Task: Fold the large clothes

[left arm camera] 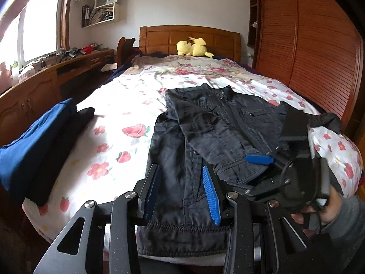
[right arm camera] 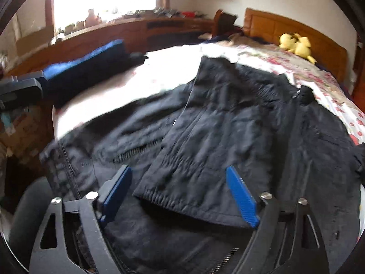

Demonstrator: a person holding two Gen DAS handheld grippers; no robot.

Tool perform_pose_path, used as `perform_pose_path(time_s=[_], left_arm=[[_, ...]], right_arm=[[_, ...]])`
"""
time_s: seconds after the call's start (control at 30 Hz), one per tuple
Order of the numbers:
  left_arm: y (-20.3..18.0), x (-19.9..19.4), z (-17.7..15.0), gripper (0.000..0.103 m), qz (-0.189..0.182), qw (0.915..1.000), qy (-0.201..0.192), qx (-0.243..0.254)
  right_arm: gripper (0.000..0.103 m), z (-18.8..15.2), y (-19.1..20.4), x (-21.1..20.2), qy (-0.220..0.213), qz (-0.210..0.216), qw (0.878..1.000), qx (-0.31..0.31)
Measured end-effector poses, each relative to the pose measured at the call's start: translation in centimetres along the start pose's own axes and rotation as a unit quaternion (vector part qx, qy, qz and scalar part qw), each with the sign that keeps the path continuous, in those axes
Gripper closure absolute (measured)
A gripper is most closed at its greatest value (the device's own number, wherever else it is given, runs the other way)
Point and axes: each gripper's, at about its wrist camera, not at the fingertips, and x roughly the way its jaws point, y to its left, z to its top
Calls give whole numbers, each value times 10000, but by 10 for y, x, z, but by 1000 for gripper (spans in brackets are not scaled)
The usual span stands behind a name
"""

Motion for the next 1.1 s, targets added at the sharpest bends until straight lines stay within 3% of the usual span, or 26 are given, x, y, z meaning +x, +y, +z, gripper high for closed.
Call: perform_pose_path(time_s=[0.17, 0.27, 0.37, 0.43, 0.5, 0.63, 0.83, 1.1], left_arm=[[5, -7, -2, 63, -115, 9999, 46, 24], [9, -13, -3, 63, -103, 9999, 3, 8], [12, -15, -5, 63, -89, 10000, -4, -26], [12, -14, -7, 63, -38, 10000, -22, -19], [11, -13, -9, 63, -1, 10000, -29, -25], [5, -9, -9, 63, 2, 10000, 44, -33], [-10, -9, -4, 63, -43, 9999, 48, 116], [-37, -9, 2, 63, -155, 9993, -17, 331]], right_arm=[[23, -2, 3, 8, 179, -135, 9997, -83], [28, 0, 9, 12, 245, -245, 9992, -190], [48, 1, 11, 11, 202, -206, 9993, -253], [68, 0, 10, 9, 168, -112, 9994, -273], [77, -1, 0, 5, 129, 240, 9996, -56], [90, -3, -19, -9, -79, 433, 9988, 196], [92, 3, -51, -67, -852, 373, 9936, 636], [94, 0, -105, -126, -1575, 56, 9797, 1240]])
